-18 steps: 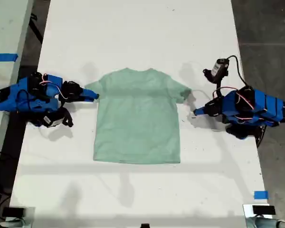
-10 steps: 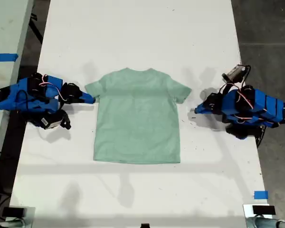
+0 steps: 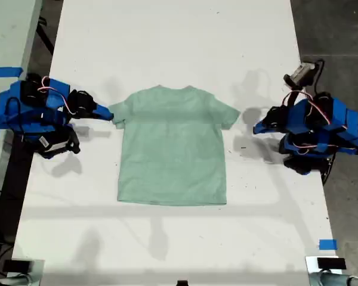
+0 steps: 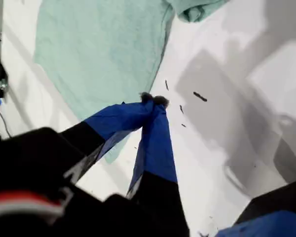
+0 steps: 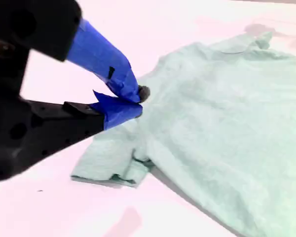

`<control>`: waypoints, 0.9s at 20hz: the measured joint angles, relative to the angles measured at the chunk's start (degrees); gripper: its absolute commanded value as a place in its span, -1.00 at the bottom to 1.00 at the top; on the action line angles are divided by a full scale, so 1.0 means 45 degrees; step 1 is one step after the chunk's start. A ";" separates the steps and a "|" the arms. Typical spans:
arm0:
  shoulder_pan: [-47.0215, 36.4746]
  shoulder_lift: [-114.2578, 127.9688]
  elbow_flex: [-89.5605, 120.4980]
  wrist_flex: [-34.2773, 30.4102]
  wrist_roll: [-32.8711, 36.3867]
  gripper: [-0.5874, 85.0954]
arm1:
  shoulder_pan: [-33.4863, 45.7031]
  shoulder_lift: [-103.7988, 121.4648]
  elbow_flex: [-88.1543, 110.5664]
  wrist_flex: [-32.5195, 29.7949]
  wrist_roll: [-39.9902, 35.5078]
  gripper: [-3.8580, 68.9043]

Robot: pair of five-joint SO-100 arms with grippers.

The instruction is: Fold tshirt

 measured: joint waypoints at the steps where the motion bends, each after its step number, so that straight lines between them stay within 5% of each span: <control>1: -0.0527 -0.1133 -0.1406 0.0762 0.0762 -0.99 | 0.0215 -0.1523 -0.1289 0.0332 -0.0762 -0.94; 8: -0.4180 -0.6543 -0.7715 0.4102 0.6484 -0.99 | 0.1934 -0.9746 -0.9727 0.3223 -0.5664 -0.94; 18: -0.6172 -1.1660 -0.9883 0.4766 0.9805 -0.99 | 0.4043 -1.4043 -1.2773 0.3398 -1.0254 -0.94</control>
